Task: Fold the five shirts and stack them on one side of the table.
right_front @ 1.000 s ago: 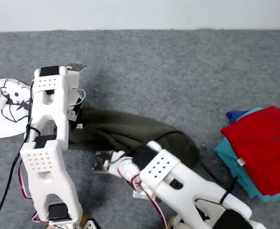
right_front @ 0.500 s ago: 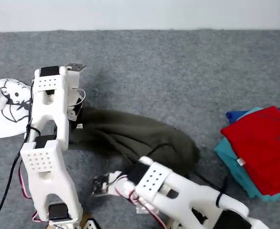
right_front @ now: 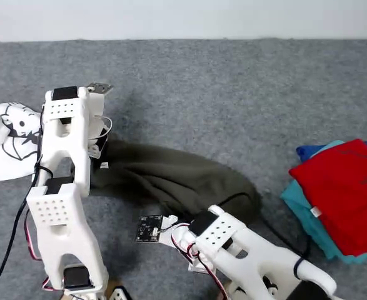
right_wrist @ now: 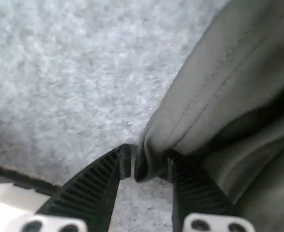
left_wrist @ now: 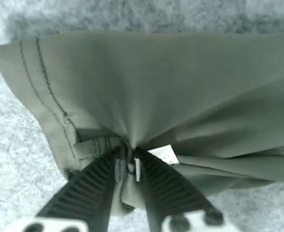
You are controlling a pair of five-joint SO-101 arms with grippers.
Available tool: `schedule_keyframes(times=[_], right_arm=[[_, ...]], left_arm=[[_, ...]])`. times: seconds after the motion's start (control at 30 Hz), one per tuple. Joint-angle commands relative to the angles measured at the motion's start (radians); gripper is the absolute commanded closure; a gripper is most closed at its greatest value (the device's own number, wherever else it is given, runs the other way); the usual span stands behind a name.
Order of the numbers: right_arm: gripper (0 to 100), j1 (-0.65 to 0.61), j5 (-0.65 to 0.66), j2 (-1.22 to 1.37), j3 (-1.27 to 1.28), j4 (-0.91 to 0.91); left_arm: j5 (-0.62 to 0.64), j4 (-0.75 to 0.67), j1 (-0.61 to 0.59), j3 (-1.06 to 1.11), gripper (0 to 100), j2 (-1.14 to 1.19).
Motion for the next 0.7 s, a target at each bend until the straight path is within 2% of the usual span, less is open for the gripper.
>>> schedule_keyframes(times=[0.0, 0.1, 0.23, 0.4, 0.53, 0.67], right_arm=[[88.9, 0.015, 0.012, 0.027, 0.055, -0.108], [99.8, 0.015, 0.012, 0.027, 0.061, -0.153], [98.9, 0.016, 0.075, 0.018, 0.044, -0.142], [98.8, 0.094, 0.109, 0.016, -0.169, 0.073], [98.8, 0.171, 0.11, 0.016, -0.408, 0.272], [98.8, 0.213, 0.109, 0.016, -0.608, 0.398]], left_arm=[[-0.008, 0.009, -0.008, -0.004, 99, -0.061], [-0.008, 0.009, -0.008, -0.004, 99, -0.066], [-0.008, 0.028, -0.008, -0.01, 99, -0.071], [-0.006, 0.04, -0.008, -0.033, 99, -0.129], [-0.006, 0.04, -0.008, -0.03, 99, -0.27], [-0.006, 0.04, -0.008, -0.025, 99, -0.416]])
